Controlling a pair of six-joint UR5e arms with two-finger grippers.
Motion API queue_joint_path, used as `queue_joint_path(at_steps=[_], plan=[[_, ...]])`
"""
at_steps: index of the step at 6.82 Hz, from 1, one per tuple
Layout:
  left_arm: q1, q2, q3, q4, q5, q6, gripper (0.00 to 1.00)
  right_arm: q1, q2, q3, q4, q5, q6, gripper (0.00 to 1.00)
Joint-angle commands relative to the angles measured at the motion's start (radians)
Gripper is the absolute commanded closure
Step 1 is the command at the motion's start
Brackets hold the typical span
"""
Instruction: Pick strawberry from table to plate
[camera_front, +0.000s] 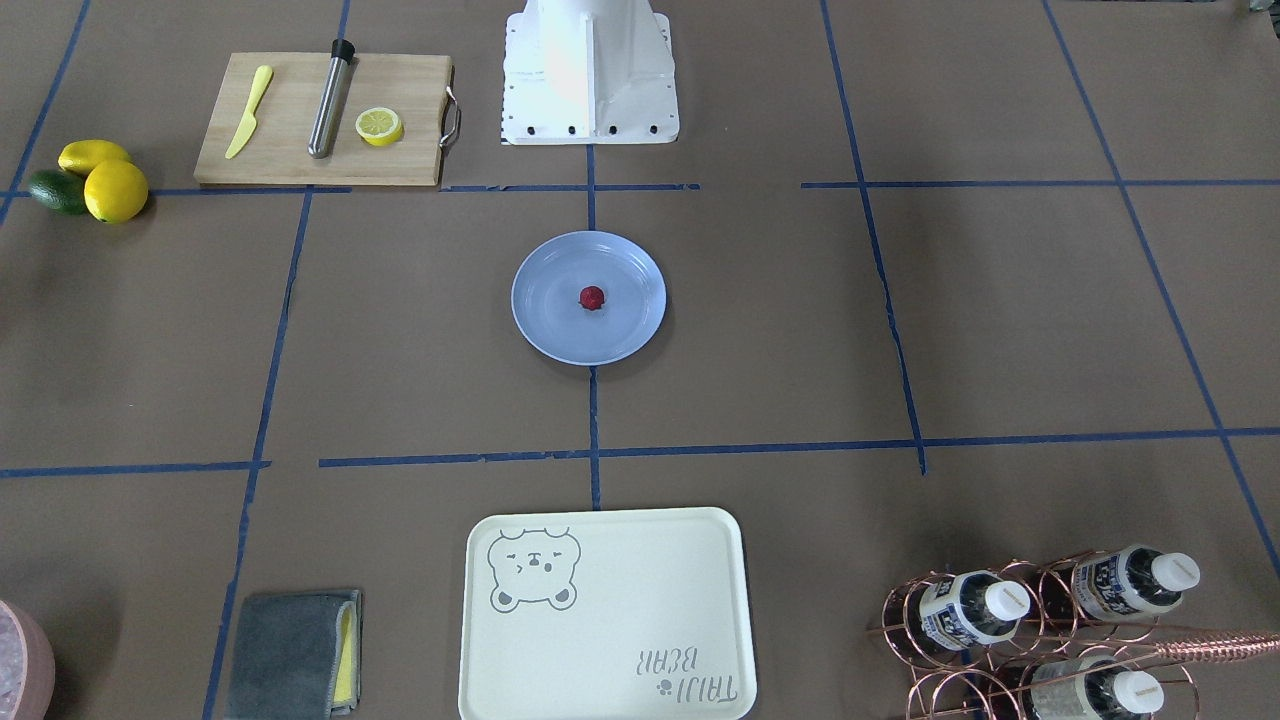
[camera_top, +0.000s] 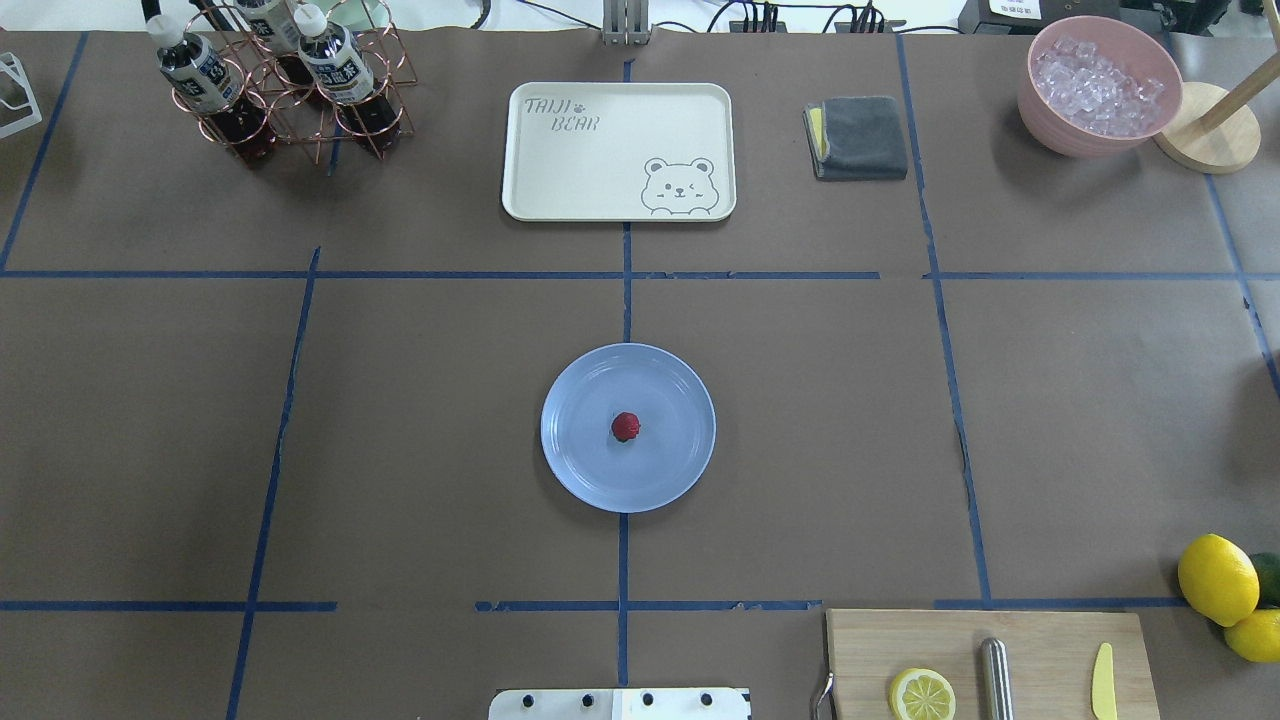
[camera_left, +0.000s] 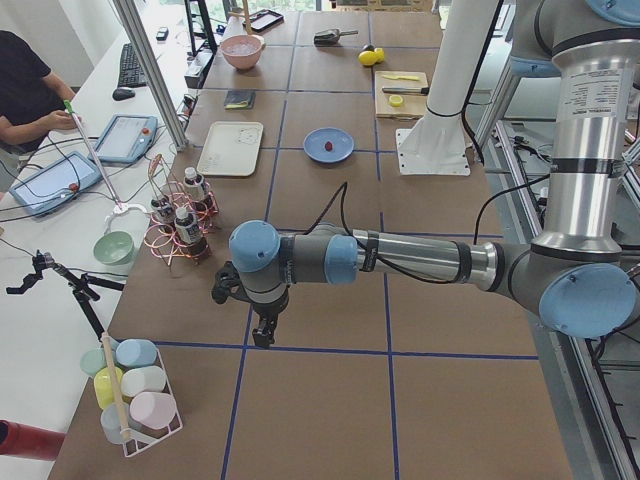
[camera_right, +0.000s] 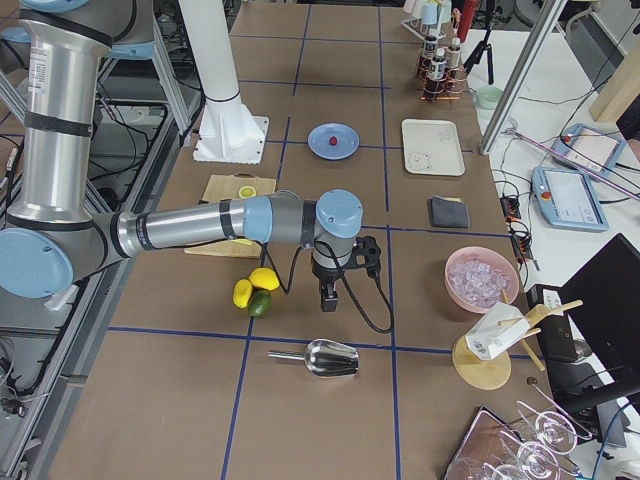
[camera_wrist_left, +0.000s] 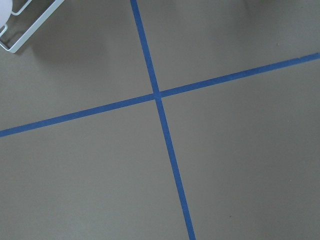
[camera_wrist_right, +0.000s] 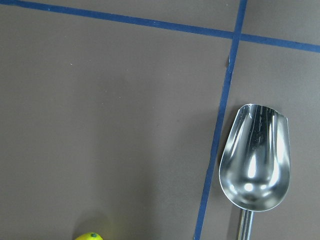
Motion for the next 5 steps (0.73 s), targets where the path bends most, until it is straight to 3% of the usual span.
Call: queue_joint_path(at_steps=[1, 5], plan=[[-0.012, 0.008, -0.006, -0.014, 0.001, -0.129, 0.0, 0.001, 0.006, -0.001, 0.0, -0.001, 0.008, 0.0], [-0.012, 0.003, -0.005, -0.037, 0.004, -0.126, 0.0, 0.001, 0.011, 0.002, 0.0, 0.001, 0.009, 0.0]])
